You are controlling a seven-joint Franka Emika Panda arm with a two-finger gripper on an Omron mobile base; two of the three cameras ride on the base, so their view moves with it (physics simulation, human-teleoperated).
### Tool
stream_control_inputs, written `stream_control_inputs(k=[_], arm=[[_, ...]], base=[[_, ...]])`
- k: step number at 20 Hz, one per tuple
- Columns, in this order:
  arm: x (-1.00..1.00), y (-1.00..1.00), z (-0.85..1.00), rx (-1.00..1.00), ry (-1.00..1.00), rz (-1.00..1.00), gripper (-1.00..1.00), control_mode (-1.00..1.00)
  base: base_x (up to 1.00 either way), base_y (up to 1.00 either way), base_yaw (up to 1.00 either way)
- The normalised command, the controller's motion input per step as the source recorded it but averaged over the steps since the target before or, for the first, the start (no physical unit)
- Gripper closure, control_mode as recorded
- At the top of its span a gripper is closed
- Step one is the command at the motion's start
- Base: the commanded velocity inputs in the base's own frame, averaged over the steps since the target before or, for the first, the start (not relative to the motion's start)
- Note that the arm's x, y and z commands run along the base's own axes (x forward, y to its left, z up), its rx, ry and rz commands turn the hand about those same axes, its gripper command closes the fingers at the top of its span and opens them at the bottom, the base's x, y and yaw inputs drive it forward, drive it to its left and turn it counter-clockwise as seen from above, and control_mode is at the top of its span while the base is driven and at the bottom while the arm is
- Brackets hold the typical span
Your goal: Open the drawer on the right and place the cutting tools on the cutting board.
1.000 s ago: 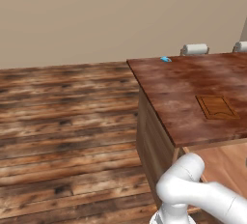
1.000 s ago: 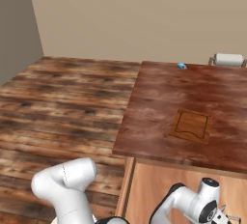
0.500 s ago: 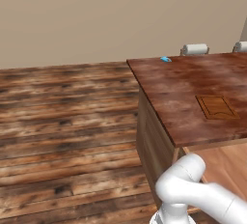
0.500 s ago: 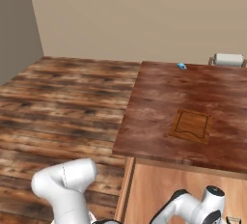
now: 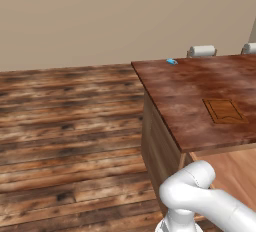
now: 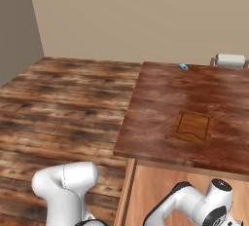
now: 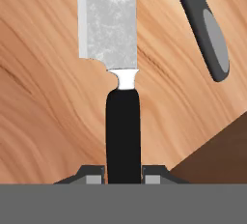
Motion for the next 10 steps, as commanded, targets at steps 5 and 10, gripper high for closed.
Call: stream_control_inputs(k=[5, 10], arm=[[0.0, 0.33, 1.0, 0.0, 0.0, -0.01, 1.0, -1.0], [0.0, 0.33, 0.78, 0.0, 0.0, -0.01, 1.0, -1.0]], base=[[0.0, 0.0, 0.0], [0.0, 0.0, 0.0]])
